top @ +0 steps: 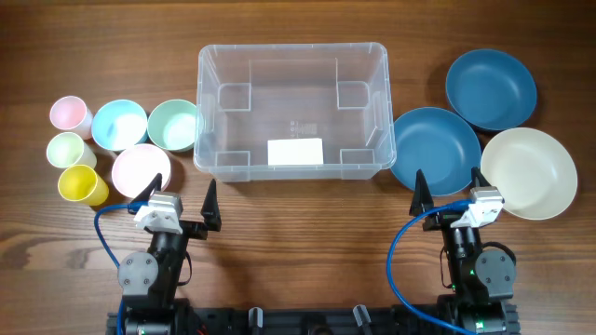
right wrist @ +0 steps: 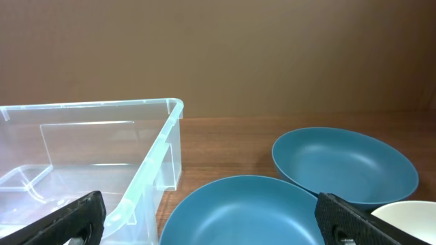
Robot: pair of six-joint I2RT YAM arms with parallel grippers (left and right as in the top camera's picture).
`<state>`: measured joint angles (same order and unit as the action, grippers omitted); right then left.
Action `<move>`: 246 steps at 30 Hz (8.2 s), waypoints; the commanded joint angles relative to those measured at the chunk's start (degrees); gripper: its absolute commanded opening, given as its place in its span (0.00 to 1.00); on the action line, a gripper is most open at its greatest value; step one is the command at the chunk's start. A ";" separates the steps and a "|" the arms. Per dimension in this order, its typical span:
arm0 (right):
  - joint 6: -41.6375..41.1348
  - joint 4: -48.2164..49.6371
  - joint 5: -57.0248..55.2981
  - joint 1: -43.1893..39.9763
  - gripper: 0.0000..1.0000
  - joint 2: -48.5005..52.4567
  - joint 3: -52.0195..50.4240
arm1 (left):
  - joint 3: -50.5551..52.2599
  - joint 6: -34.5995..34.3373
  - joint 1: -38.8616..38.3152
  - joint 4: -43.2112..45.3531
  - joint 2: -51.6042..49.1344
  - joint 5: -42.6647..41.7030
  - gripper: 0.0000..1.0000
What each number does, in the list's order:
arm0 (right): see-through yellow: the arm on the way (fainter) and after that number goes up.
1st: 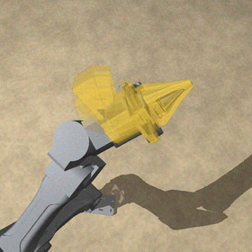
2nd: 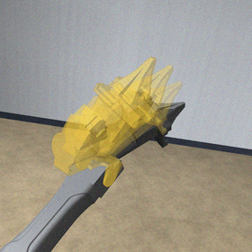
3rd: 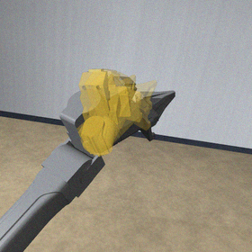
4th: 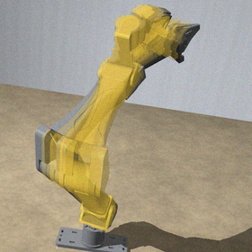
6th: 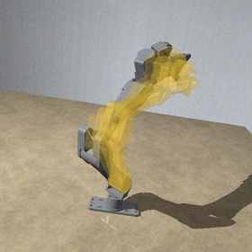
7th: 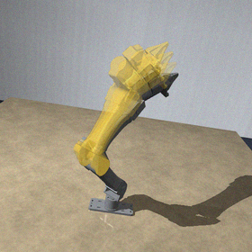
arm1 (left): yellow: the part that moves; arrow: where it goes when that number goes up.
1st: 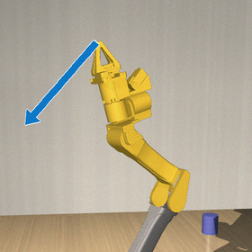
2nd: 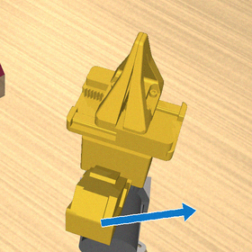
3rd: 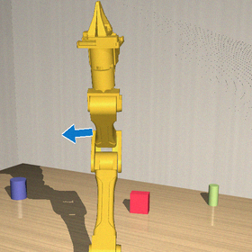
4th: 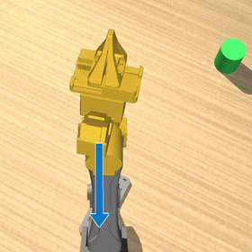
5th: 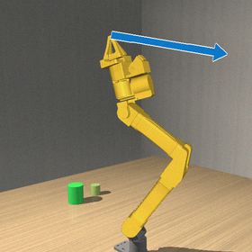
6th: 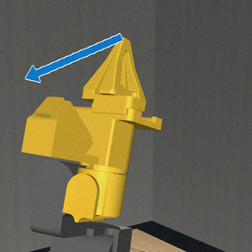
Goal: Pack container
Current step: 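Move the right gripper toward the teal plate on the right, then lower the right gripper and grasp the rim of the teal plate, then lift the teal plate and carry it over the clear container, then lower the teal plate into the container and open the right gripper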
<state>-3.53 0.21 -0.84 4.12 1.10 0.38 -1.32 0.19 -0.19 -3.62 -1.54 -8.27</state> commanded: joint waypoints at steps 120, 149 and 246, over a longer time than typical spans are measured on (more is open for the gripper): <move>-39.34 -26.34 4.04 -16.46 0.04 74.44 33.97 | 0.85 0.90 0.20 0.00 0.31 -0.90 1.00; -22.14 -40.83 -7.76 -16.46 0.04 57.44 50.82 | 0.85 0.90 0.20 0.00 0.31 -0.90 1.00; 1.90 -28.70 -6.21 15.89 0.04 97.74 71.12 | 0.85 0.90 0.20 0.00 0.28 -0.90 1.00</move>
<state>-2.09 -29.63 -7.99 20.18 97.82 69.91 -1.06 0.19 -0.19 -3.81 -1.54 -8.47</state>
